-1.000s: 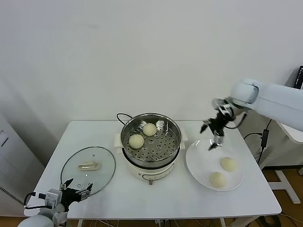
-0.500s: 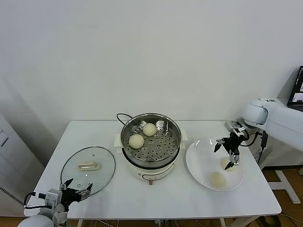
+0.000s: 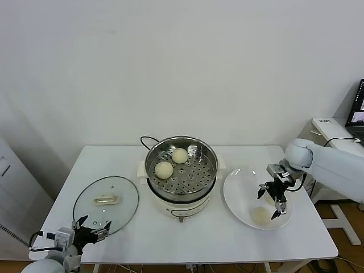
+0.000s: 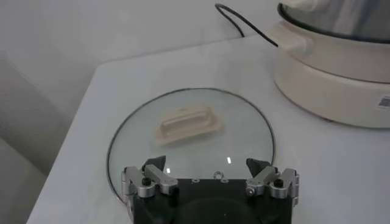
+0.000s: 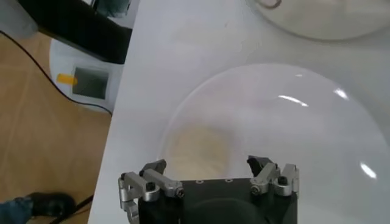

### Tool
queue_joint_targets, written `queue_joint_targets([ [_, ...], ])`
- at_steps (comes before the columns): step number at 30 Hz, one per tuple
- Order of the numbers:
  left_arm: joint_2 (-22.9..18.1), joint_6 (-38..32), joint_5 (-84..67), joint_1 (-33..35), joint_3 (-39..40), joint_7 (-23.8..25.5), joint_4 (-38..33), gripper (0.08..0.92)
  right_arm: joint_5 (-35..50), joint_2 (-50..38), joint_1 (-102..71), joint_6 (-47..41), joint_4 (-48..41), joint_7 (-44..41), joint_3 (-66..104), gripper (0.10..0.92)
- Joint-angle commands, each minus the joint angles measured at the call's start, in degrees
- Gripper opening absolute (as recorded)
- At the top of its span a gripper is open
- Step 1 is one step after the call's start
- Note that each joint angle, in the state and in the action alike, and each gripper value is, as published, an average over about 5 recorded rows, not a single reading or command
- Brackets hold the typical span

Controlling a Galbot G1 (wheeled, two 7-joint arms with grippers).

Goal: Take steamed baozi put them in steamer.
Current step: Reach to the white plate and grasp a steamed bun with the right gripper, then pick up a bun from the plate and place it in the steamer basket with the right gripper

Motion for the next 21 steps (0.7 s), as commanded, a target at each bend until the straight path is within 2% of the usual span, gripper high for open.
queue_joint_targets([
  [1, -0.09, -0.04, 0.07, 0.17, 0.09, 0.02, -0.05, 0.823, -2.98, 0.26, -6.13, 0.34, -1.41, 0.42, 4.51, 0.814],
  [9, -0.12, 0.0, 0.15, 0.35, 0.06, 0.06, -0.26, 0.823, -4.01, 0.68, -8.41, -0.05, -2.25, 1.55, 7.77, 0.741],
  [21, -0.29, 0.31, 0.16, 0.31, -0.03, -0.12, -0.43, 0.823, -3.34, 0.09, -5.27, -0.26, -0.42, 1.73, 6.92, 0.493],
])
